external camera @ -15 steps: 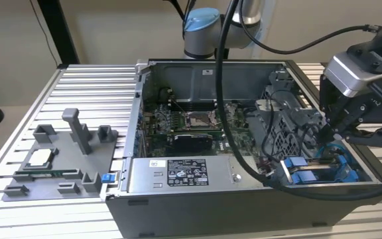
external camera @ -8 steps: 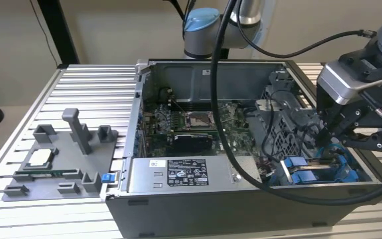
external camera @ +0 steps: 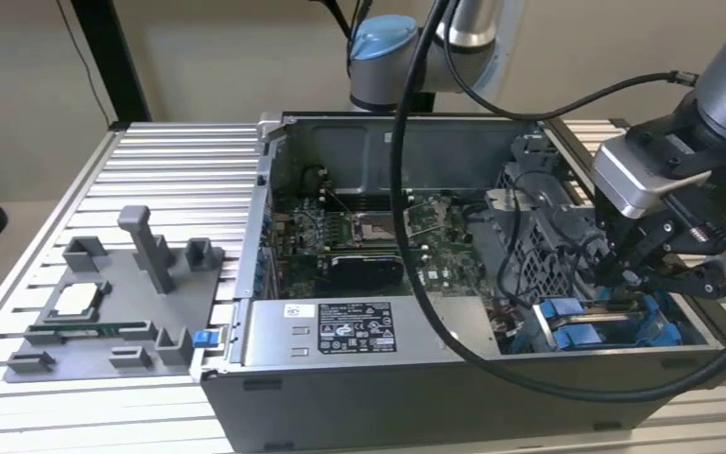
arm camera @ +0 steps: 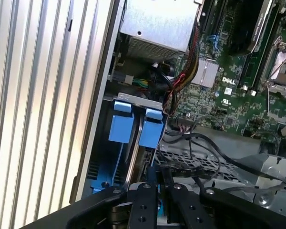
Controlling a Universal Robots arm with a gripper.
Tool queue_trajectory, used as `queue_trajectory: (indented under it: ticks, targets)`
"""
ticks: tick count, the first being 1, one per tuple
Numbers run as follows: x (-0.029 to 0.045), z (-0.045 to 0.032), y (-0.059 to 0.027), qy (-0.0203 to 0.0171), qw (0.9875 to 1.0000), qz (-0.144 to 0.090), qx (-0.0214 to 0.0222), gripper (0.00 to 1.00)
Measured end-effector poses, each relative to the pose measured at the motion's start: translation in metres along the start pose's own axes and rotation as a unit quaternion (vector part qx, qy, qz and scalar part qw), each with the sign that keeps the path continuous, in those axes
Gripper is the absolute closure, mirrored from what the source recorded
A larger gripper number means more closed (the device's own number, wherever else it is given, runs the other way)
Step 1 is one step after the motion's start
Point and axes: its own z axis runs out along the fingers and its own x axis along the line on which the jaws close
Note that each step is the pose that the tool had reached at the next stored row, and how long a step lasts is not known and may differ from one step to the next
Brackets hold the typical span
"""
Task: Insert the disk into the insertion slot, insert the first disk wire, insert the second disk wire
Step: 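Insert the second disk wire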
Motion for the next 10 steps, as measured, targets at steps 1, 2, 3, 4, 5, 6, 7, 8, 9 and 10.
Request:
queue_trajectory:
  ticks: [1, 2, 3, 4, 5, 6, 7, 8, 9, 10]
  targets:
    - [0.0002, 0.0014, 0.0002, 0.0001, 1.0, 0.0, 0.0006, 1.0]
    - [0.0003, 0.0019, 0.0003, 0.0002, 1.0, 0.0, 0.0006, 1.0]
    - [0.0003, 0.0018, 0.0003, 0.0003, 1.0, 0.0, 0.0006, 1.0]
    - [0.0004, 0.0021, 0.0003, 0.0002, 1.0, 0.0, 0.0007, 1.0]
    - [0.0004, 0.0022, 0.0004, 0.0002, 1.0, 0.0, 0.0007, 1.0]
    - [0.0004, 0.0023, 0.0004, 0.0002, 1.0, 0.0, 0.0007, 1.0]
    - [0.0004, 0.0024, 0.0004, 0.0002, 1.0, 0.0, 0.0007, 1.0]
    - [0.0004, 0.0028, 0.0004, 0.0001, 1.0, 0.0, 0.0007, 1.0]
    - [0.0005, 0.0034, 0.0005, 0.0, 1.0, 0.0, 0.0007, 1.0]
    - [0.0006, 0.004, 0.0005, 0.0001, 1.0, 0.0, 0.0007, 1.0]
